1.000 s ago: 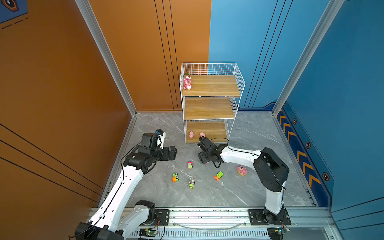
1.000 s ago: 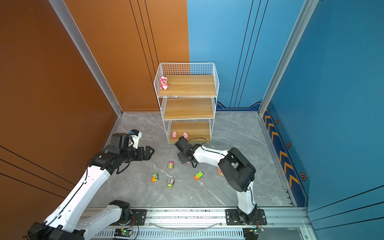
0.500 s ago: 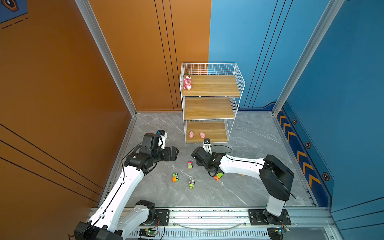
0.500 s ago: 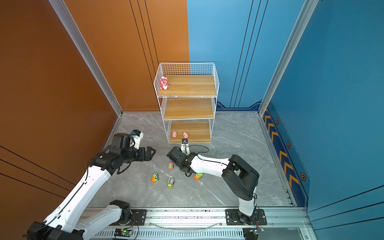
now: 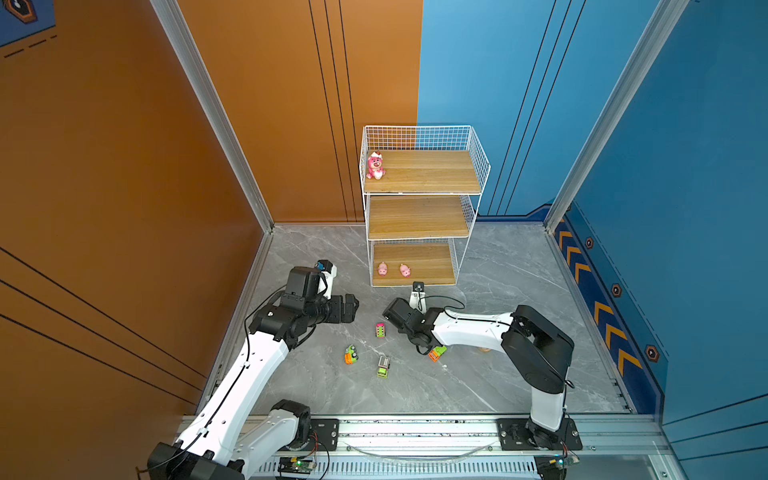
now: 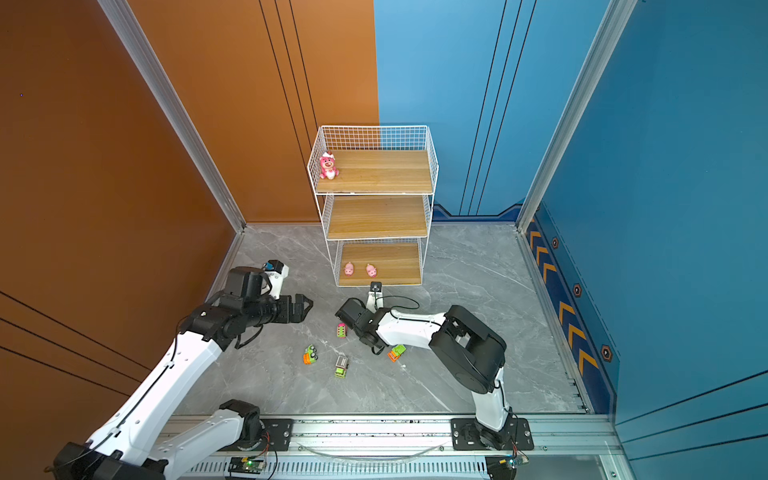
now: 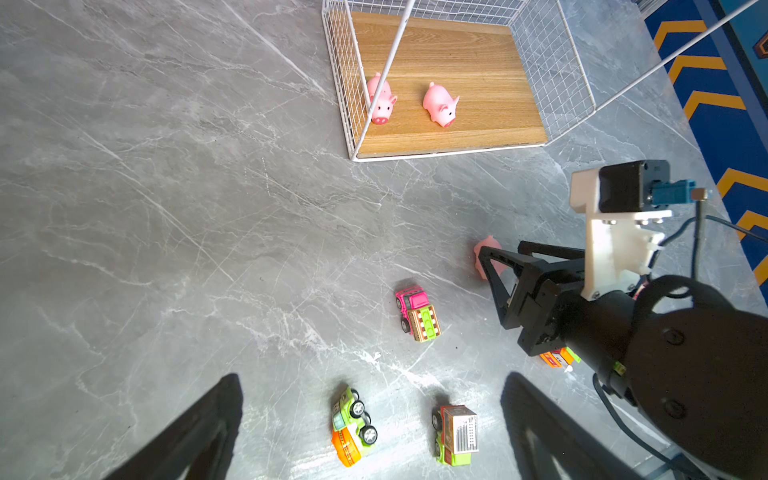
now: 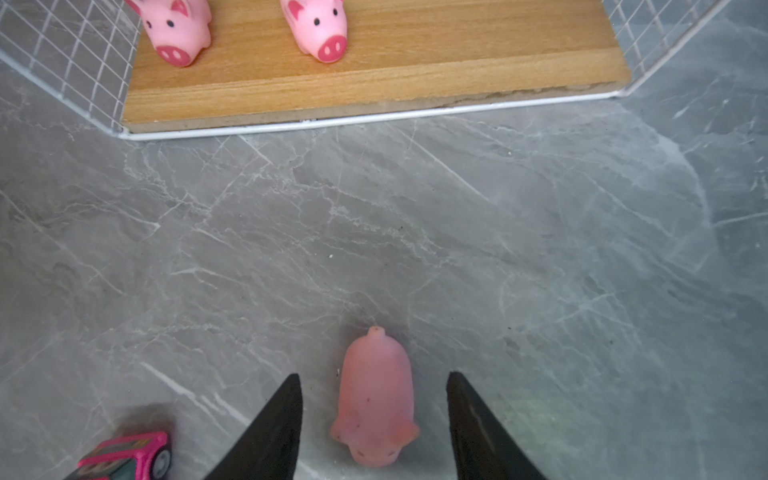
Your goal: Place and organize the plastic toys onto the shelf
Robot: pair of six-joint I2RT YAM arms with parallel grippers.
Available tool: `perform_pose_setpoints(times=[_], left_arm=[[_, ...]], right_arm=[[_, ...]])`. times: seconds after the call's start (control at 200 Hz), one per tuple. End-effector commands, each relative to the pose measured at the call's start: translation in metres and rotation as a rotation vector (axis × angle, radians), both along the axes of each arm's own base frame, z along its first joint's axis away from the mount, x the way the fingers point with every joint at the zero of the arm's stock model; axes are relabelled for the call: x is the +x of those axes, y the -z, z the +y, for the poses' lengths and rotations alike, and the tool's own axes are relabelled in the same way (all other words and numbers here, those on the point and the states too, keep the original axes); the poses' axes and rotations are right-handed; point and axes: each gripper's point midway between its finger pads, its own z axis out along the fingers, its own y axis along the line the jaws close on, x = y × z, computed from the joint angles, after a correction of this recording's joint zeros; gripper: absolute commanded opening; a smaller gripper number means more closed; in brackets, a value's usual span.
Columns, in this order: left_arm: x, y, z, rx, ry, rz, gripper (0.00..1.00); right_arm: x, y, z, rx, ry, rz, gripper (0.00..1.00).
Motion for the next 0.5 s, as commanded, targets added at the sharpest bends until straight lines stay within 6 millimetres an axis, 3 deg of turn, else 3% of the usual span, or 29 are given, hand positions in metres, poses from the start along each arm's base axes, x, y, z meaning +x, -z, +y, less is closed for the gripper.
perform_pose_setpoints(times=[0.0, 0.285, 0.496], left_arm=[[-0.002, -0.005, -0.004, -0.014, 0.011, -0.018, 0.98], [-0.002, -0.004, -0.004, -0.01, 0.011, -0.017, 0.98], [-0.002, -0.003, -0.003, -0.007, 0.01, -0.016, 0.98]], right_arm=[[0.001, 0.016, -0.007, -0.021, 0.012, 0.034, 0.52], [0.001, 0.024, -0.003, -0.017, -0.008, 0.06, 0.49], [0.002, 0.027, -0.001, -0.007, -0.012, 0.069, 0.4]])
